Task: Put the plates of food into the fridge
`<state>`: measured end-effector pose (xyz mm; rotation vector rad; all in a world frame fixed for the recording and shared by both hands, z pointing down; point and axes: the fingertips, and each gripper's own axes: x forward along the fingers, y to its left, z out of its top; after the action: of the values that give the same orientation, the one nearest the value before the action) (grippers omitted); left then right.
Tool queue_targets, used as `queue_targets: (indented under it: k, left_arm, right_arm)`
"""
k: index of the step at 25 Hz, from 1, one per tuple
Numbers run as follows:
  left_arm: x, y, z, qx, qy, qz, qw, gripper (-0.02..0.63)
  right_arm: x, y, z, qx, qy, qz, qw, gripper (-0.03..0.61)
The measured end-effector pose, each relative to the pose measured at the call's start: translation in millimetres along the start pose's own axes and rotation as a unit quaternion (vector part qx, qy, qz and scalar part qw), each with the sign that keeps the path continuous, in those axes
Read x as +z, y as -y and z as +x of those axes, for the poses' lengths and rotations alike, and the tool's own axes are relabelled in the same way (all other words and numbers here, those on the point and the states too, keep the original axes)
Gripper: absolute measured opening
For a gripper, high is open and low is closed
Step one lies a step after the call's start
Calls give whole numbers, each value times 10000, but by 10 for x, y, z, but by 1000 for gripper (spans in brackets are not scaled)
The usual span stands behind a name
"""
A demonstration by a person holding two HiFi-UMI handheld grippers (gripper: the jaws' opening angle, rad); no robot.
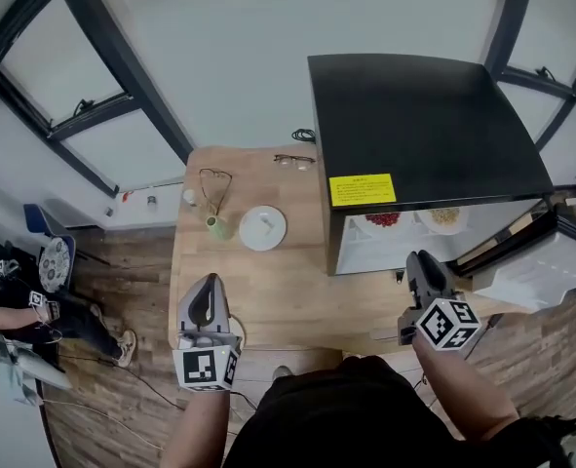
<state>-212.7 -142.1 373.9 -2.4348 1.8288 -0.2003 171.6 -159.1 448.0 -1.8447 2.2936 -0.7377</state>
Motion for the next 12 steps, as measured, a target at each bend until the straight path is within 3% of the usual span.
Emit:
queue_targets:
  k: [5, 7, 9, 12]
  left_arm:
    - [-157, -549, -508, 433, -128, -132, 9989, 3]
    - [-264, -749, -732, 564, -213, -186, 9980, 3]
    - [-390, -944, -950, 679, -292, -244, 9970, 3]
    - [-605, -1202, -1242, 790, -441, -350, 9953, 3]
  right_arm:
    - [-867, -820, 243, 1030, -945, 211, 9900, 118]
    - [-1253, -1305, 256, 1798, -1405, 70, 9736, 118]
    - [-1618, -1787, 211, 2442, -1856, 322, 9513, 118]
    - [-2140, -2314, 154, 2740, -2307, 768, 9305, 118]
